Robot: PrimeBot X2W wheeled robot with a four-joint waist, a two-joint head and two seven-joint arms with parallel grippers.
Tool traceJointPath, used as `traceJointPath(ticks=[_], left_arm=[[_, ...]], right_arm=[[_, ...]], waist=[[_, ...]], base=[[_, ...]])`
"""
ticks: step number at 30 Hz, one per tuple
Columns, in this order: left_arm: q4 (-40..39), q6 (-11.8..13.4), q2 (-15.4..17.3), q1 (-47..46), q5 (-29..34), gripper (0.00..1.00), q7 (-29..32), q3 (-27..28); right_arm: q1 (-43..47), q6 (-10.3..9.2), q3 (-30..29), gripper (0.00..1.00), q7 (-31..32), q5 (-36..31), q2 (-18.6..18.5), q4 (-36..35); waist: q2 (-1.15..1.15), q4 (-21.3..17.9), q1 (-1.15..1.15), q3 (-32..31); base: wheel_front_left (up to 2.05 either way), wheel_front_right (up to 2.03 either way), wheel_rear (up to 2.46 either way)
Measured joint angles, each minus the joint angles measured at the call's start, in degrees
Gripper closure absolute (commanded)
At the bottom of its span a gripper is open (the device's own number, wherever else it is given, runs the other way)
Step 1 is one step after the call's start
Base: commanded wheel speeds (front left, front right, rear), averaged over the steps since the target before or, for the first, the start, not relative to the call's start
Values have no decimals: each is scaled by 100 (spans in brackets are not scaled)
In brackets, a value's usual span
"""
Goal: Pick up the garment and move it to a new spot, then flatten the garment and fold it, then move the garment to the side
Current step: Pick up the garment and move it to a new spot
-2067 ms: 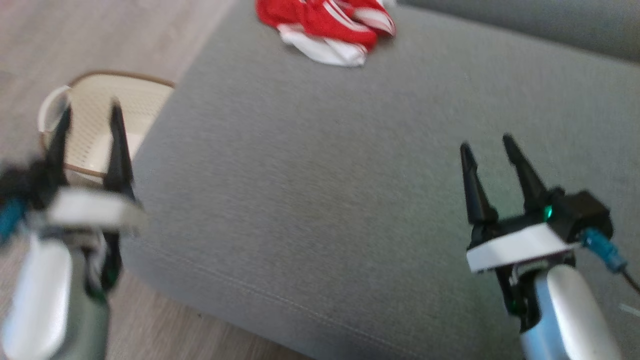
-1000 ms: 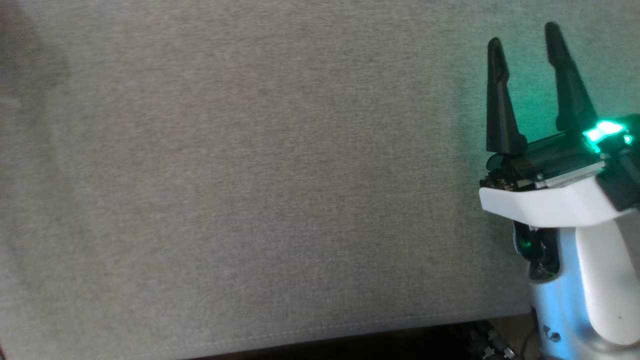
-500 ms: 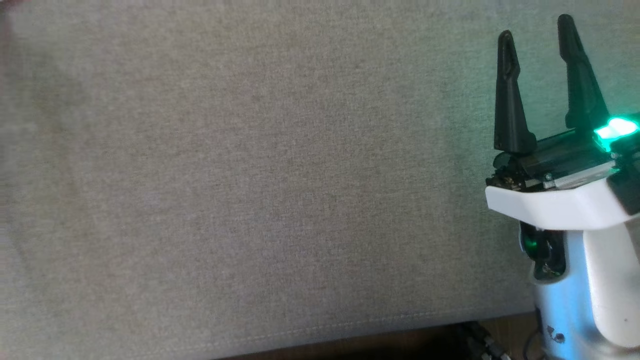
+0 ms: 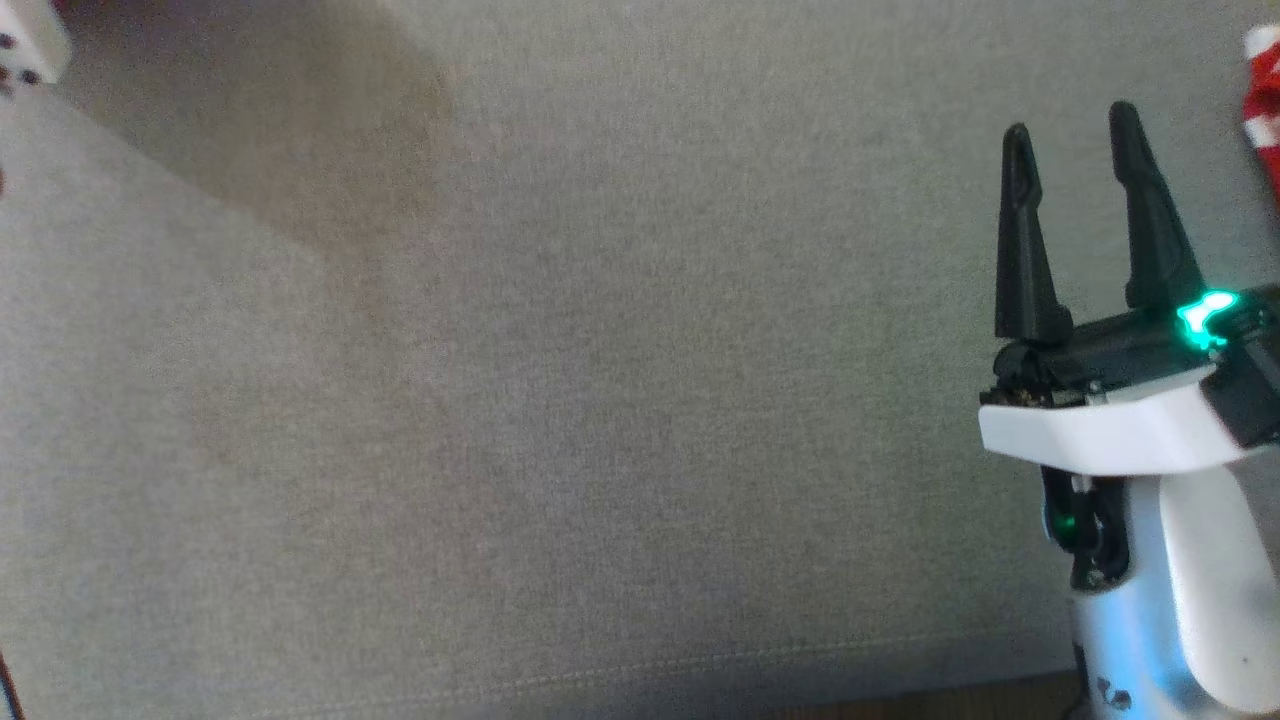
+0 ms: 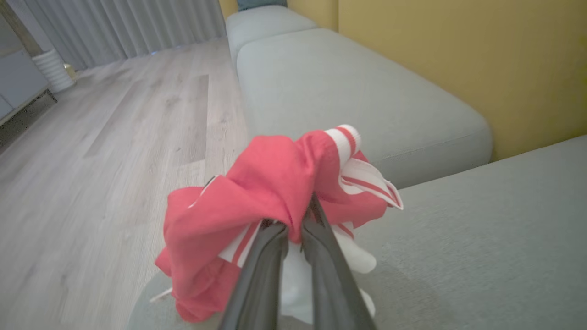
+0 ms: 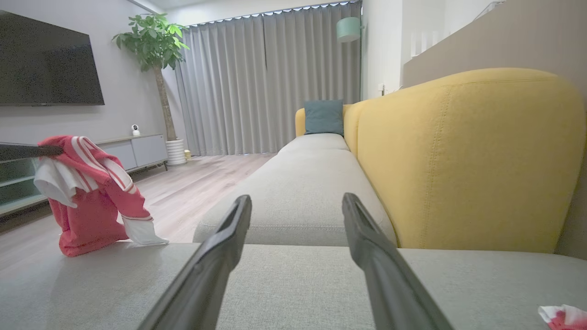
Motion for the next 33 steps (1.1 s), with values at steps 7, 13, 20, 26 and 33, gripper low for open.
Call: traceJointPath(ticks=[7,13,20,26,33], left_arm=[[-747,0,-105,11,-397,100,-24,-721],[-1181,110,-467,303,-482,100,-90,-907],[-1423,526,-1347,1409,-621,100,-180,-1418],[-820,934,-2071,1736,-617,100,-773,-1569],[115,1062,-2635,2065,-614,100,-1436,-1829]], right_arm=[[333,0,-216,0,-15,54,3,119],[571,0,-437,0,-15,78,4,143],[661,0,-459,0,-13,109,8,144],[657,0,-328,0,-13,187,9,144],[627,0,-207,0,-77,257,9,330]], waist=[[0,-38,0,-726],[0,-115,0,-1127],[0,-398,0,-1287],[0,-667,0,-1121],[0,-980,0,-904]], base=[[0,0,0],[0,0,0],[0,0,0],[0,0,0],[0,0,0]])
